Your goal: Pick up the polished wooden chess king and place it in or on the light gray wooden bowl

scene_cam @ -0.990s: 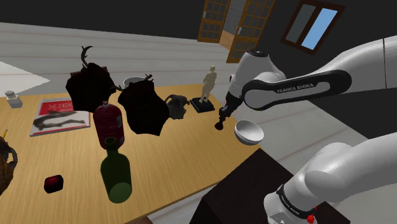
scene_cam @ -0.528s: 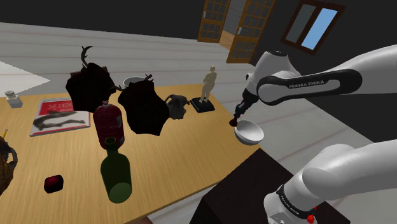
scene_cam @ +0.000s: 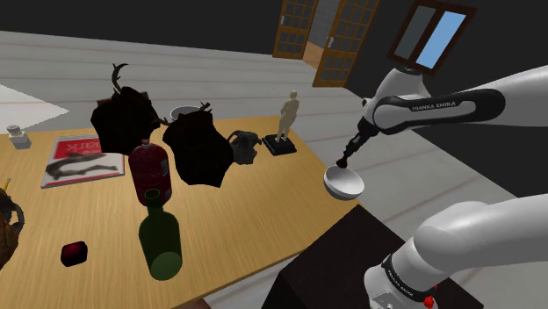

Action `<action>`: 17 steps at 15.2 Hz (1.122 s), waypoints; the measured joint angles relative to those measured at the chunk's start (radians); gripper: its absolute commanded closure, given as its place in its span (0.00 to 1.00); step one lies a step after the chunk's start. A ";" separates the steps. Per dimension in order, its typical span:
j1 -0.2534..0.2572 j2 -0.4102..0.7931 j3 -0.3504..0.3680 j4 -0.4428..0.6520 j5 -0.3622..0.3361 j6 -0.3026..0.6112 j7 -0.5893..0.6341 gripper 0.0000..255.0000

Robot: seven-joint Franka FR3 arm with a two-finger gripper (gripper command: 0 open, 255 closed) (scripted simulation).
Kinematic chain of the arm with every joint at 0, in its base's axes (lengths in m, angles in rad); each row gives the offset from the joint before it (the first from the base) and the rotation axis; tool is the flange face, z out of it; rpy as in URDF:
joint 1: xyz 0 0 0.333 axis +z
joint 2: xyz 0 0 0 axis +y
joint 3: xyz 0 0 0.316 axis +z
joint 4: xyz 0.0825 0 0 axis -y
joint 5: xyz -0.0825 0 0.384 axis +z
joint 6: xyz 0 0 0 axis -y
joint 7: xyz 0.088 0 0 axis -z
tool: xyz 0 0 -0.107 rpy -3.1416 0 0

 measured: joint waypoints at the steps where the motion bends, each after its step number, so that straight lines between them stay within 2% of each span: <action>1: -0.009 0.017 -0.022 0.008 -0.005 0.012 -0.026 1.00; 6: -0.052 0.049 -0.123 0.054 -0.023 0.016 -0.156 1.00; 17: -0.052 0.169 -0.160 -0.009 -0.032 0.197 -0.165 1.00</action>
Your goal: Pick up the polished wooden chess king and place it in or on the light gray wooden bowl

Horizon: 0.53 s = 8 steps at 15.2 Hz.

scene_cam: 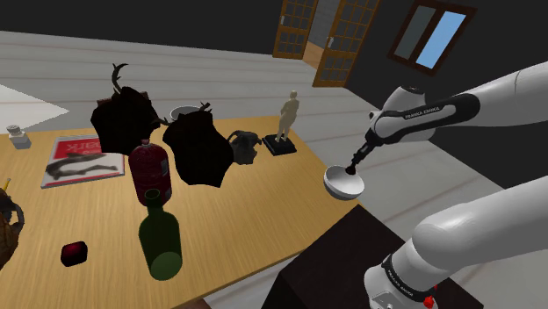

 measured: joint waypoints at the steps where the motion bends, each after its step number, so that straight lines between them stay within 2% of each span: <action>1: 0.001 0.012 -0.002 -0.005 0.000 0.017 0.000 1.00; 8: 0.008 0.108 -0.023 -0.032 0.008 0.139 -0.008 1.00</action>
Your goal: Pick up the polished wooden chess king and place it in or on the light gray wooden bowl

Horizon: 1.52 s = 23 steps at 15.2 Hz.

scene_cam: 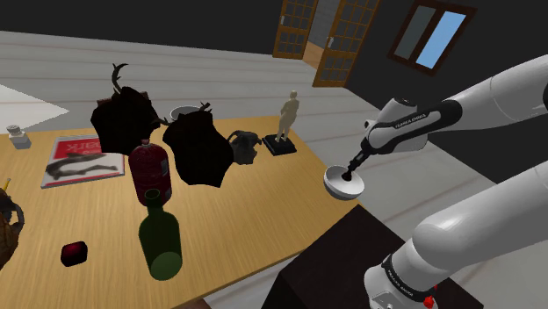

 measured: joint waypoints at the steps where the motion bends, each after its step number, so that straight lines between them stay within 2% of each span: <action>1: 0.001 0.008 0.000 -0.004 0.000 0.012 0.001 1.00; 7: 0.002 0.020 -0.002 -0.007 0.002 0.027 0.001 1.00; 8: 0.002 0.020 -0.002 -0.007 0.002 0.027 0.001 0.00; 14: 0.002 0.020 -0.002 -0.007 0.002 0.027 0.001 0.00; 19: -0.012 -0.121 0.028 0.003 -0.020 -0.122 0.023 0.00; 23: -0.015 -0.139 0.030 0.005 -0.022 -0.143 0.020 0.00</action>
